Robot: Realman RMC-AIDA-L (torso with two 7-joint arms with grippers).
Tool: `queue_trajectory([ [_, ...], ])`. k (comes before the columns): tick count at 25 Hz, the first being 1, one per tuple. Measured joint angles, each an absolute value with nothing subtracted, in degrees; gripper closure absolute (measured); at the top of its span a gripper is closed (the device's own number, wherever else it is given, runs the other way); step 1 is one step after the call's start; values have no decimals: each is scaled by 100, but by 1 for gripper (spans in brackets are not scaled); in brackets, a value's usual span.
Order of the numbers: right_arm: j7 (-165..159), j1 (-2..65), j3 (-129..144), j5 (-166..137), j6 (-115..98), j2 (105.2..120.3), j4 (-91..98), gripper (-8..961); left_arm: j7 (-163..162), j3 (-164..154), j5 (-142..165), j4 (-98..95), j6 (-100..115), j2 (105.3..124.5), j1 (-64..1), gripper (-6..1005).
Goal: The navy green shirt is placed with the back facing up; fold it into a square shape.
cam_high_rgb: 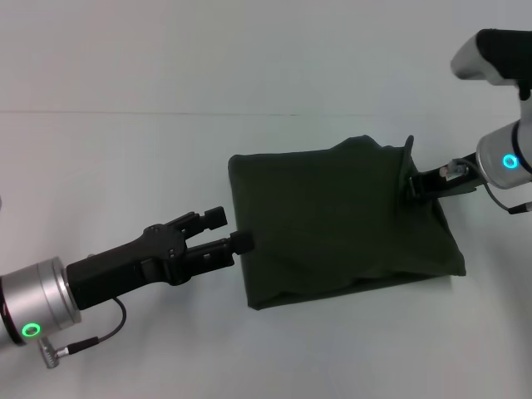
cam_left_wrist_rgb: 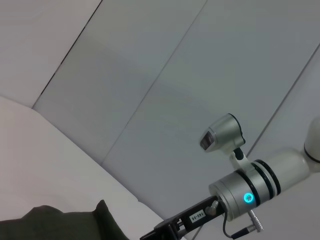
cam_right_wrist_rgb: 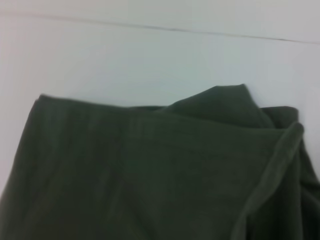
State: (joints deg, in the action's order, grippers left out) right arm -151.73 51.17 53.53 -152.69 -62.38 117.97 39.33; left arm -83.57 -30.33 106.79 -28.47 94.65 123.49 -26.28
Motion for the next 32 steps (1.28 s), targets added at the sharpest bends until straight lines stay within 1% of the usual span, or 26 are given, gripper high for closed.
queue_trajectory([
  [3, -15107, 4954, 5043, -14982, -6252, 11748, 3946, 908, -8328, -3032, 10679, -2848, 9464, 12344, -2628, 54],
  [8, -14984, 4436, 4969, -13818, -6268, 11560, 3928, 912, -8324, -3032, 10679, -2848, 9464, 12342, -2628, 54],
  [11, -14859, 4159, 4958, -13289, -6244, 11496, 3831, 906, -8323, -3032, 10679, -2854, 9465, 12341, -2636, 54],
  [16, -14751, 3980, 4830, -13052, -6061, 11520, 3641, 897, -8335, -3036, 10679, -2856, 9465, 12338, -2654, 54],
  [21, -14267, 3942, 4468, -12988, -5931, 11621, 3561, 887, -8487, -3051, 10679, -2857, 9527, 12330, -2666, 54],
  [24, -13689, 3805, 4139, -12626, -5933, 11679, 3559, 881, -8594, -3049, 10679, -2857, 9558, 12323, -2661, 54],
  [30, -12212, 3249, 3859, -11018, -6306, 11720, 3550, 655, -8629, -3045, 10679, -2844, 9563, 12323, -2637, 54],
  [32, -11745, 3090, 3856, -10679, -6599, 11713, 3550, 552, -8656, -3057, 10679, -2832, 9572, 12326, -2637, 54],
])
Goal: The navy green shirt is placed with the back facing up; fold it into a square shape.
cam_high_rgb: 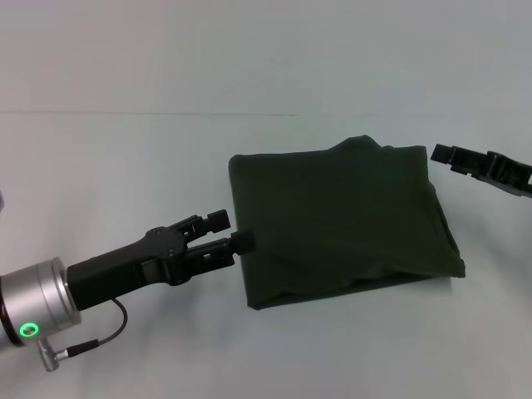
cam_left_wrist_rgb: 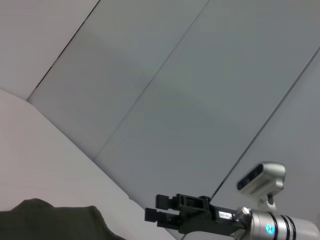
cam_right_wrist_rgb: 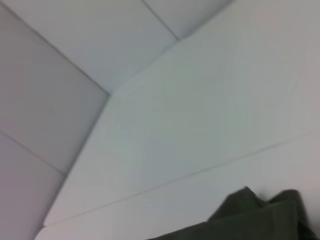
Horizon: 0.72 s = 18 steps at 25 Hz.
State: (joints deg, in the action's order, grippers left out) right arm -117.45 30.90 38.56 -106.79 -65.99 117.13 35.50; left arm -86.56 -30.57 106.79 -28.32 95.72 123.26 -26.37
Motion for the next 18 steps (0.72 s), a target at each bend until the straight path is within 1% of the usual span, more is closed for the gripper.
queue_trajectory([
  [4, -10468, 2905, 3900, -10505, -7480, 11712, 3506, 353, -8798, -3076, 10679, -2821, 9622, 12328, -2657, 54],
  [5, -10152, 2882, 3931, -10509, -7626, 11729, 3494, 308, -8854, -3081, 10682, -2820, 9627, 12329, -2663, 54],
  [8, -9219, 2824, 4020, -10528, -7912, 11843, 3438, 173, -8997, -3083, 10731, -2829, 9631, 12331, -2669, 54],
  [9, -8911, 2811, 4051, -10551, -7939, 11888, 3394, 174, -9029, -3079, 10745, -2833, 9633, 12331, -2672, 54],
  [11, -8504, 2819, 4102, -10673, -7912, 11921, 3289, 176, -9080, -3077, 10754, -2833, 9634, 12331, -2677, 54],
  [18, -7949, 2883, 4155, -11178, -7024, 11946, 2990, 178, -9225, -3072, 10758, -2813, 9634, 12331, -2681, 53],
])
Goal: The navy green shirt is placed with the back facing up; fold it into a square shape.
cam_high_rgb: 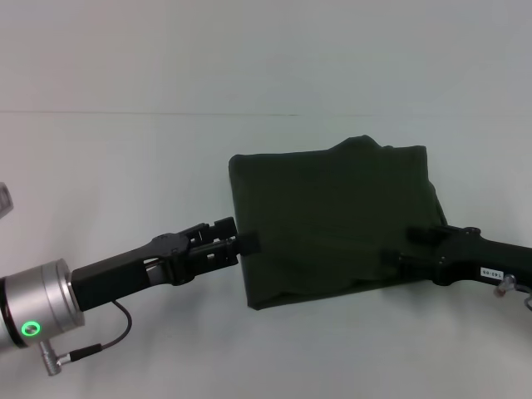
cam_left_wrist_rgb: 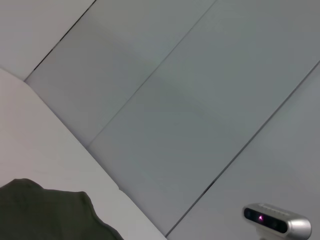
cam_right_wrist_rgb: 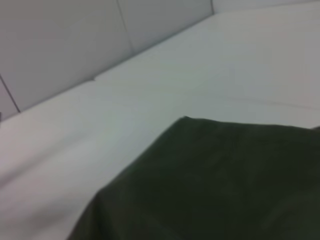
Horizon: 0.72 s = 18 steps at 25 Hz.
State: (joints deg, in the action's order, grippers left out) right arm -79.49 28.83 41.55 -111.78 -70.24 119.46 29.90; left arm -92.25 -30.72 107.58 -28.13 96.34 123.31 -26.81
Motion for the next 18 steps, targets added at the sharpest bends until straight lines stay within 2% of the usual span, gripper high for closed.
queue_trajectory([
  [18, -7539, 2742, 4154, -11191, -6437, 11962, 2942, 179, -9270, -3075, 10761, -2838, 9642, 12324, -2681, 53],
])
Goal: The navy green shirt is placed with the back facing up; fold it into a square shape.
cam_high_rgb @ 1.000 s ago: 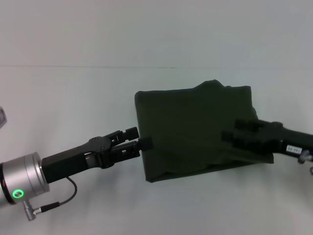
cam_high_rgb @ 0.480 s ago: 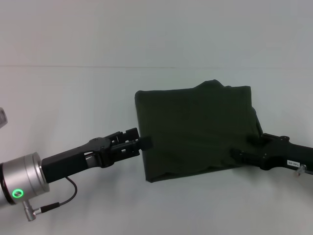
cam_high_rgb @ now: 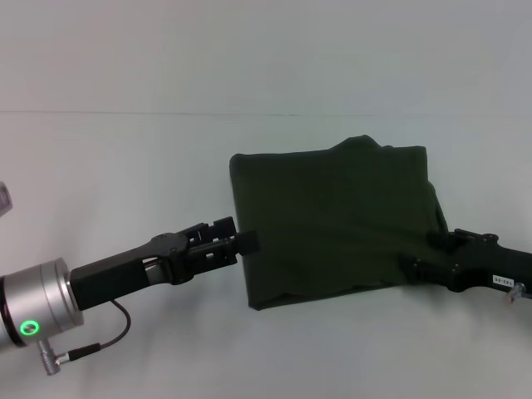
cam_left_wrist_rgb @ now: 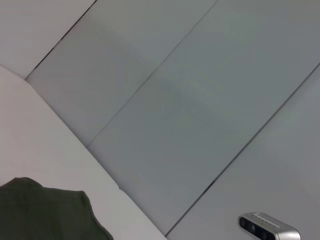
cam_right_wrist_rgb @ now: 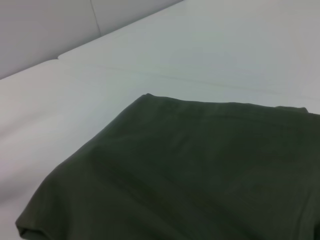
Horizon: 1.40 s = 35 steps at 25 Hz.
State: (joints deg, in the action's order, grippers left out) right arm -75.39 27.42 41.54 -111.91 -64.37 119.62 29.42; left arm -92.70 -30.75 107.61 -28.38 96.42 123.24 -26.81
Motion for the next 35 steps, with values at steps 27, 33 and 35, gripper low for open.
queue_trajectory([
  [27, -5590, 3278, 4172, -10300, -6088, 12018, 1850, 177, -9322, -3067, 10762, -2804, 9562, 12331, -2707, 60],
  [33, -5578, 3101, 4128, -10297, -5959, 12000, 1899, 179, -9324, -3067, 10758, -2803, 9553, 12327, -2722, 66],
  [35, -5577, 3071, 4075, -10295, -5909, 11998, 1899, 178, -9324, -3068, 10758, -2803, 9548, 12325, -2733, 68],
])
